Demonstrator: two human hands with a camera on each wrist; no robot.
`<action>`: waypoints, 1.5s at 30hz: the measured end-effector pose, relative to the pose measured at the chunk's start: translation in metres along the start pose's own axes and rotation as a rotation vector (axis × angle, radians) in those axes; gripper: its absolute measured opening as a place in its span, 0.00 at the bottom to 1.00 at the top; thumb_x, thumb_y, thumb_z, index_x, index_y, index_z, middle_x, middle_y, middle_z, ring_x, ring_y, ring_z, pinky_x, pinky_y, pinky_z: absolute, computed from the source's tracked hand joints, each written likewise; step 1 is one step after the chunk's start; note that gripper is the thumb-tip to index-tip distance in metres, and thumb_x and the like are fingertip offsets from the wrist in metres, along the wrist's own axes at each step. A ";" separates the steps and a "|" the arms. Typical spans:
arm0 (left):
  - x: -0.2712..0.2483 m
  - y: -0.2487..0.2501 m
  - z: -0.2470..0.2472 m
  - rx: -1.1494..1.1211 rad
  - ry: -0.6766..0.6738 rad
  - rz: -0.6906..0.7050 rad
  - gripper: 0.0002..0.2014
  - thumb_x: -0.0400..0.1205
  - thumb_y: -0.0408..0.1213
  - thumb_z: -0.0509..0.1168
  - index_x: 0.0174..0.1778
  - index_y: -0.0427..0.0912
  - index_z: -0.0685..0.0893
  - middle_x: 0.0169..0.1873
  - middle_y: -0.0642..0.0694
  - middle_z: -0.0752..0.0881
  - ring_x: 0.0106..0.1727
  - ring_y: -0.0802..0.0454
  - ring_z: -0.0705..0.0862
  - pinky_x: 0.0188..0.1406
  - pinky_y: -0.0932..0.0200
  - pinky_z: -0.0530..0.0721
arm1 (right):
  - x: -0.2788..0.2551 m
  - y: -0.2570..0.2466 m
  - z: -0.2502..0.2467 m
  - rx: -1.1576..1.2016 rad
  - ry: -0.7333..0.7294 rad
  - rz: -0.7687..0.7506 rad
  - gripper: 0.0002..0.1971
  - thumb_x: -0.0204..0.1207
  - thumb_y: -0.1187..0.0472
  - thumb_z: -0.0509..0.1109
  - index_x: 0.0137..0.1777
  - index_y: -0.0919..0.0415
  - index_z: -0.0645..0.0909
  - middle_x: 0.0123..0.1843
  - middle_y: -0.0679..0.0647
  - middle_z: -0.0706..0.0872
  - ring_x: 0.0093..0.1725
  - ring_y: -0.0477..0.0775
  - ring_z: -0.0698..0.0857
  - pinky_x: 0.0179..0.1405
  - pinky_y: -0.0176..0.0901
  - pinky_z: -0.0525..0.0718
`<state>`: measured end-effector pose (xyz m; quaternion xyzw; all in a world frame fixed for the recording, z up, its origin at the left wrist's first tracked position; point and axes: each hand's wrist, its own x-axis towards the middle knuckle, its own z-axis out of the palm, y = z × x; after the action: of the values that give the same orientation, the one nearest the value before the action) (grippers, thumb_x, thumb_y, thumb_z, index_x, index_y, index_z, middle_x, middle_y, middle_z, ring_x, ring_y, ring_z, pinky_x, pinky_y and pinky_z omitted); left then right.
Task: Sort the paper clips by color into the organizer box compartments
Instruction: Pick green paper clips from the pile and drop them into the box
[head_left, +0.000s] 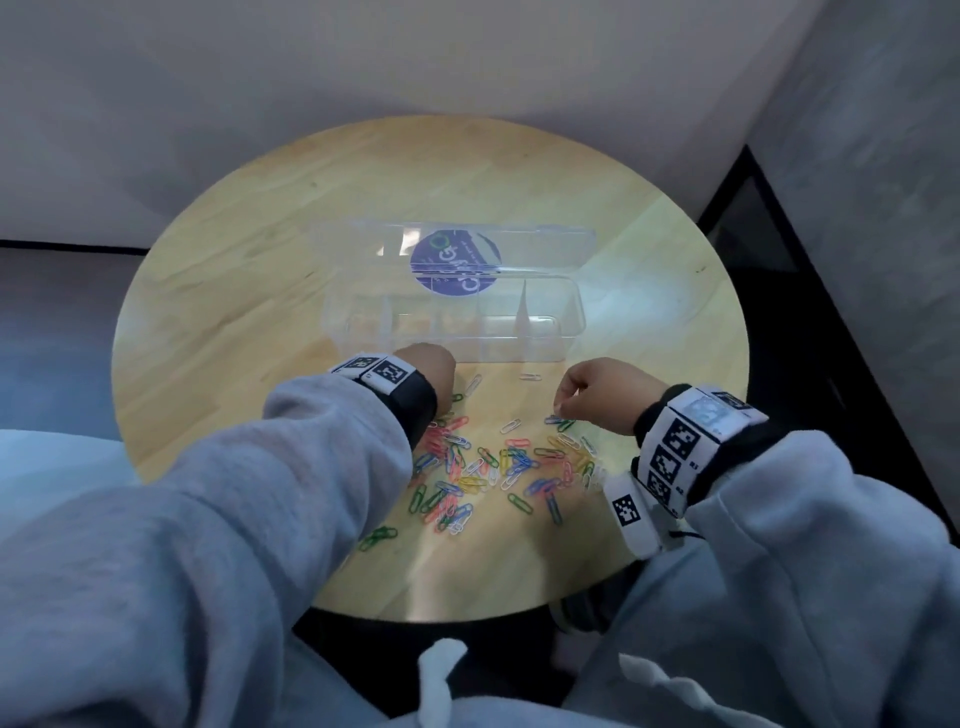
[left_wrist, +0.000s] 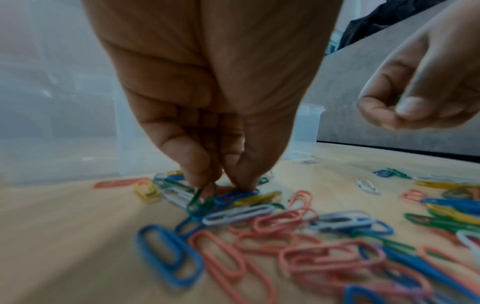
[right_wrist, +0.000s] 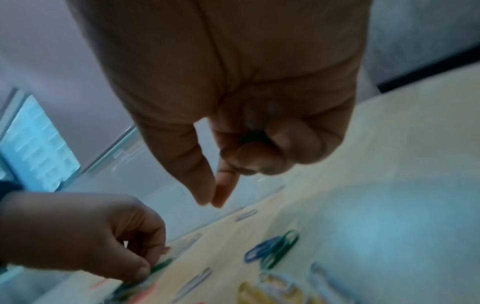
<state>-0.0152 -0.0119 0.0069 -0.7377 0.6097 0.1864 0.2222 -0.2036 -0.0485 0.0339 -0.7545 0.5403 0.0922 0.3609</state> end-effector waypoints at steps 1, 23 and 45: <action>-0.001 0.001 0.000 -0.012 -0.004 -0.005 0.13 0.80 0.35 0.65 0.29 0.38 0.76 0.25 0.46 0.72 0.39 0.44 0.77 0.39 0.59 0.74 | -0.001 -0.001 -0.001 -0.051 0.014 -0.008 0.05 0.76 0.63 0.67 0.48 0.60 0.83 0.33 0.45 0.76 0.31 0.42 0.73 0.27 0.33 0.69; 0.002 0.045 -0.006 -0.247 0.037 0.086 0.08 0.78 0.39 0.67 0.37 0.38 0.82 0.30 0.45 0.79 0.39 0.44 0.80 0.35 0.58 0.74 | 0.011 0.022 0.003 -0.165 0.053 0.032 0.04 0.74 0.63 0.70 0.43 0.53 0.78 0.33 0.44 0.73 0.31 0.42 0.72 0.26 0.36 0.68; -0.035 0.008 -0.026 -1.200 -0.058 0.135 0.11 0.75 0.21 0.65 0.44 0.43 0.79 0.31 0.43 0.81 0.31 0.51 0.81 0.29 0.64 0.82 | -0.008 0.024 -0.007 0.294 -0.083 0.033 0.14 0.71 0.69 0.72 0.28 0.58 0.73 0.34 0.56 0.82 0.27 0.49 0.76 0.30 0.35 0.77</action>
<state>-0.0296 0.0011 0.0471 -0.6884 0.4372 0.5317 -0.2286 -0.2299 -0.0511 0.0325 -0.6801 0.5449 0.0492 0.4880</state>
